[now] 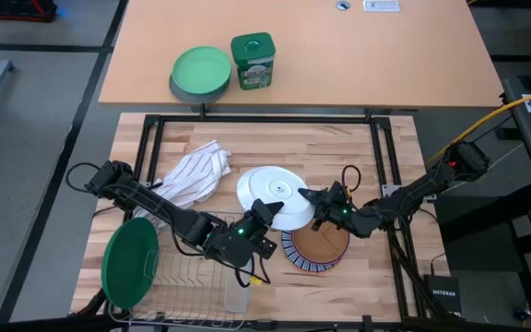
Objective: Sort dishes
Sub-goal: Put the white plate into the dish rack
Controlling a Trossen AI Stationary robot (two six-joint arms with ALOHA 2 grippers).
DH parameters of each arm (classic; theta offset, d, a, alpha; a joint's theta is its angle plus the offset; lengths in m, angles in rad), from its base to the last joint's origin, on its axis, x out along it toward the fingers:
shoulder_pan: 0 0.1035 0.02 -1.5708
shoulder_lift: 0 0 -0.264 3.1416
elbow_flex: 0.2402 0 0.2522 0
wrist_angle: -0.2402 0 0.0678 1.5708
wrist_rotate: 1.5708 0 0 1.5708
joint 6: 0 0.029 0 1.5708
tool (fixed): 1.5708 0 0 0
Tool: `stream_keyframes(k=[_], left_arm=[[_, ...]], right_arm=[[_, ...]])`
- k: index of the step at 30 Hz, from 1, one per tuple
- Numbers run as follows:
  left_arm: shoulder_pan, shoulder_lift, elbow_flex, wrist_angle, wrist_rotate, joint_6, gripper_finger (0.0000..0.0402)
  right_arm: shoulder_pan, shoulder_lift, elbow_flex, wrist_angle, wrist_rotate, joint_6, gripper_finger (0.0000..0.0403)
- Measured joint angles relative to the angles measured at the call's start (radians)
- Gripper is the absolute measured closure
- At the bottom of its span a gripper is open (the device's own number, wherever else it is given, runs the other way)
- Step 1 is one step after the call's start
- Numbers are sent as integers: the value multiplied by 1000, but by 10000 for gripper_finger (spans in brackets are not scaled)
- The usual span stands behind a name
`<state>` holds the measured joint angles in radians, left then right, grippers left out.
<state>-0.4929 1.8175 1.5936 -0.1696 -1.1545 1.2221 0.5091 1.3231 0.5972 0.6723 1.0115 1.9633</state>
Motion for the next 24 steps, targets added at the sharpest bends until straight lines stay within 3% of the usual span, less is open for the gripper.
stream_keyframes(k=[24], left_arm=[[-4, 0, 0, 2, 2, 3, 353]], right_arm=[[0, 0, -1, -14, -1, 1, 251]])
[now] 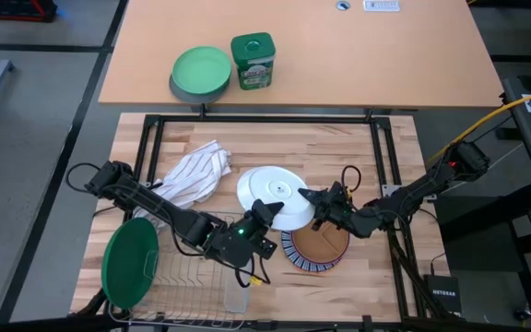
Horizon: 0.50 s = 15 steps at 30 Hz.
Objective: Sort dishes
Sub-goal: Put the white plate into the dish rack
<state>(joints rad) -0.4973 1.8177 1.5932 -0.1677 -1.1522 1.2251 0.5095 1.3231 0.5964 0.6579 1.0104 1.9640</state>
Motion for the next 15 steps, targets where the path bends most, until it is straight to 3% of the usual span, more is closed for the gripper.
stream_keyframes(k=[15], left_arm=[[-13, 15, 1, -7, -6, -6, 353]], right_arm=[[-7, 2, -2, 4, 0, 7, 251]])
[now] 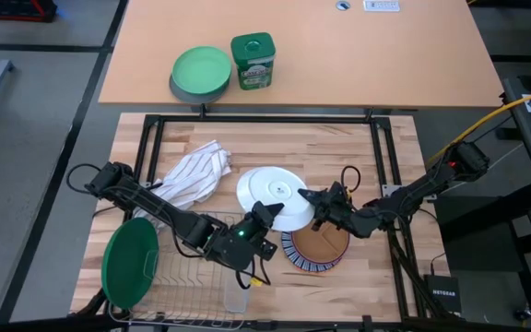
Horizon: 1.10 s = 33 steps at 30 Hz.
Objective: Sort dishes
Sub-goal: Put the white plate into the dish rack
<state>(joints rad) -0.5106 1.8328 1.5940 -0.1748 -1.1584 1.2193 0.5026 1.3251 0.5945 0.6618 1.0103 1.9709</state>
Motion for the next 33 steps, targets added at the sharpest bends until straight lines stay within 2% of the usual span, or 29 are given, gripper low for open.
stream_keyframes(k=[9, 15, 25, 33], left_arm=[[-1, 0, 1, 11, -5, -14, 353], [-1, -1, 2, 8, -14, -9, 353], [-5, -1, 2, 7, -48, -8, 353], [-1, -3, 3, 45, -68, -112, 353]], right_arm=[[0, -1, 0, 79, 11, 17, 285], [-1, 0, 0, 107, 5, 0, 287], [-1, 2, -4, 203, -70, 0, 291], [-2, 2, -4, 309, -91, 15, 328]])
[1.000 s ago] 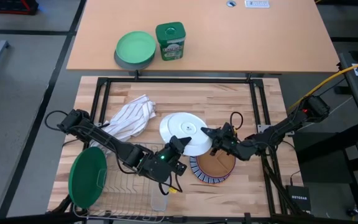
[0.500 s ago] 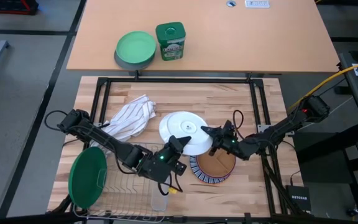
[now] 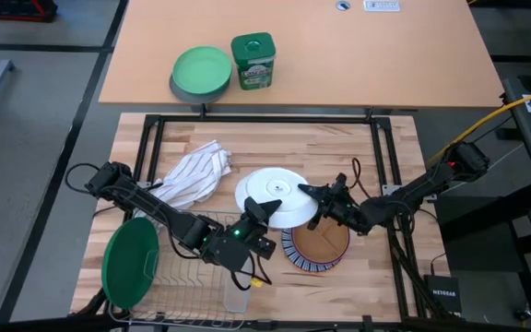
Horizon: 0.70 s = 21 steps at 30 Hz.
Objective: Sort dishes
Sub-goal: Put the white plate into the dish rack
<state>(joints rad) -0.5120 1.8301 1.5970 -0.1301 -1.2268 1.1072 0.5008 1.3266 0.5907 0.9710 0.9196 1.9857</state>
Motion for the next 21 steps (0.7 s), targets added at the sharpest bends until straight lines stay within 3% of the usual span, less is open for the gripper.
stream_keyframes(k=[17, 21], left_arm=[[5, 3, -3, 38, 24, -92, 311], [-7, -1, -4, 53, -25, -164, 295]], right_arm=[[2, -3, 10, 34, -26, -61, 339], [2, -6, 12, 45, -39, -97, 339]])
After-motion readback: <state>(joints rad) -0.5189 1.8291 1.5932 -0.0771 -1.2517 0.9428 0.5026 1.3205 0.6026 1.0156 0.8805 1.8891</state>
